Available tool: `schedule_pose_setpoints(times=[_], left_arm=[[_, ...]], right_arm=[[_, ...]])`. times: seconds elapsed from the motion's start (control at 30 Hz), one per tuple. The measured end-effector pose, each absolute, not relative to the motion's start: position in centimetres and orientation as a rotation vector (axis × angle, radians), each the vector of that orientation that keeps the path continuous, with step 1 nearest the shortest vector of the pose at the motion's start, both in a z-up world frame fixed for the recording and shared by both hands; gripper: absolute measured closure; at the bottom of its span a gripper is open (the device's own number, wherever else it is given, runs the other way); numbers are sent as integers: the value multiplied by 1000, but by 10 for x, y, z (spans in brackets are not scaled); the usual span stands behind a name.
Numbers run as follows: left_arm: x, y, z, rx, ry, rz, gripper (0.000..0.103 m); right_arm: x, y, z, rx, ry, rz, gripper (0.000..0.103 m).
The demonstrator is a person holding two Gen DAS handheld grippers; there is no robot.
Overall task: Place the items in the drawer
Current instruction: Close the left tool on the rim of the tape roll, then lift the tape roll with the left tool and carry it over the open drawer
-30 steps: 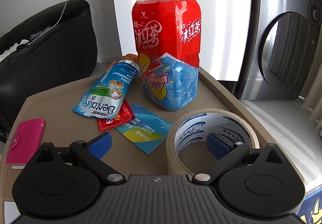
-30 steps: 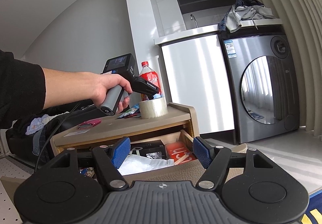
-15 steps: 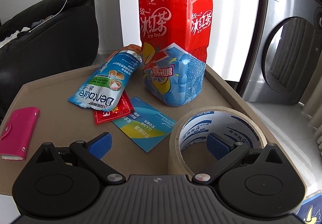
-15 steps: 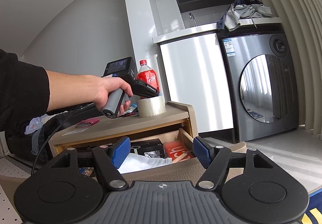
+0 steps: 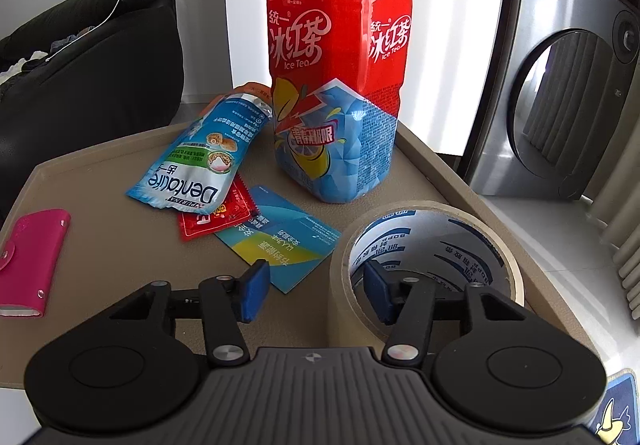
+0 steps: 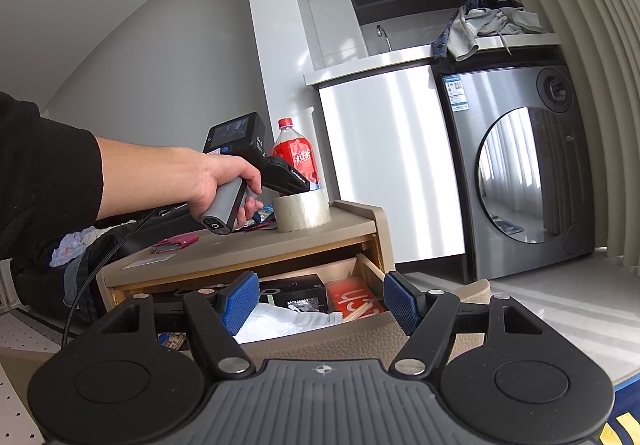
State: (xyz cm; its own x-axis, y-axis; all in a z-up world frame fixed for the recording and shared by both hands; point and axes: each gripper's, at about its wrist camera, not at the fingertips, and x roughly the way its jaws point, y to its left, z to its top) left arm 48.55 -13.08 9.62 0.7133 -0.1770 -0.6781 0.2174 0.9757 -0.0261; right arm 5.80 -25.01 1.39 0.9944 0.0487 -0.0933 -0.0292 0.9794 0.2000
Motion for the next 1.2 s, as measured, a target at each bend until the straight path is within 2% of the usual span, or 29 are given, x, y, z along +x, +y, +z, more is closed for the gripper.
schedule_pose_setpoints(times=[0.03, 0.1, 0.17, 0.2, 0.53, 1.2], left_arm=[[485, -131, 97, 52, 746, -226, 56], [484, -131, 97, 36, 751, -252, 72], [482, -133, 98, 38, 752, -260, 82], [482, -134, 99, 42, 752, -262, 84], [470, -128, 102, 14, 703, -282, 85], [421, -109, 142, 12, 577, -333, 86]], right_arm=[[58, -250, 14, 200, 97, 39, 30], [58, -250, 14, 198, 95, 39, 30], [57, -250, 14, 196, 93, 40, 30], [57, -250, 13, 194, 93, 41, 30], [55, -250, 14, 191, 84, 34, 30], [47, -247, 17, 167, 71, 24, 30]])
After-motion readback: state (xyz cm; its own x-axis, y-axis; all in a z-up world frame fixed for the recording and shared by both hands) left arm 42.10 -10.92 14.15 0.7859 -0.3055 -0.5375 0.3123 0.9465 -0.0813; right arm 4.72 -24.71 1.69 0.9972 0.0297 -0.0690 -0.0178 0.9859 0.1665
